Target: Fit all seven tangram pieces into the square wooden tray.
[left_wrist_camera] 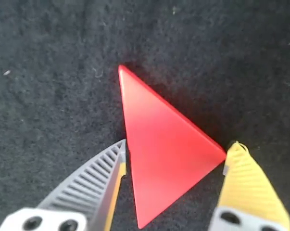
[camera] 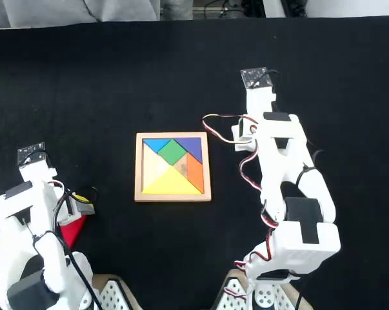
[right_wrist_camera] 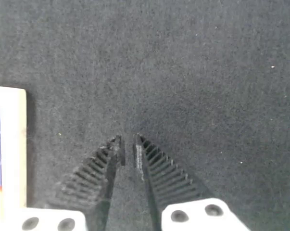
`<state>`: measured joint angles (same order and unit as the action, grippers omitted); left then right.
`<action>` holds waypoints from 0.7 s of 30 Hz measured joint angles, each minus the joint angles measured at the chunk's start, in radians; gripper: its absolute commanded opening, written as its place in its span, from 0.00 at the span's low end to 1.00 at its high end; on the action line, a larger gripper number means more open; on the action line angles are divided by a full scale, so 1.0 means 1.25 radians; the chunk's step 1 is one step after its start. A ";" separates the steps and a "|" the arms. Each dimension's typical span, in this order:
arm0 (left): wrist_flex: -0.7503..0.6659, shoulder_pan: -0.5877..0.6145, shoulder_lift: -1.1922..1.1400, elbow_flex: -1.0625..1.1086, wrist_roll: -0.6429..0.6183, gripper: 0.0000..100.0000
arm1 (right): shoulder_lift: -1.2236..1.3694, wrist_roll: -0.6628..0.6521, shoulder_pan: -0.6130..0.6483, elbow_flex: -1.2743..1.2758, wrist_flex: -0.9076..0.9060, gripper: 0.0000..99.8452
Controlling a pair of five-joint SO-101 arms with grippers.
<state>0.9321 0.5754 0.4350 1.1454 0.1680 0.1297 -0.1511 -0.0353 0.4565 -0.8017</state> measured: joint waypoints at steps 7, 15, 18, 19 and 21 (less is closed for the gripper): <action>0.001 -0.001 -0.001 -0.052 -0.017 0.31 | 0.000 0.000 0.000 0.000 0.000 0.05; 0.068 -0.108 -0.002 -0.198 -0.088 0.31 | 0.000 0.000 0.000 0.000 0.000 0.05; 0.117 -0.241 -0.012 -0.284 -0.088 0.31 | 0.000 0.000 0.000 0.000 0.000 0.05; 0.123 -0.286 -0.014 -0.309 -0.092 0.31 | 0.000 0.000 0.000 0.000 0.000 0.05; 0.124 -0.374 -0.015 -0.358 -0.096 0.31 | 0.000 0.000 0.000 0.000 0.000 0.05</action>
<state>1.0871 0.1074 0.4166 0.6974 0.0483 0.1297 -0.1511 -0.0353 0.4565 -0.8017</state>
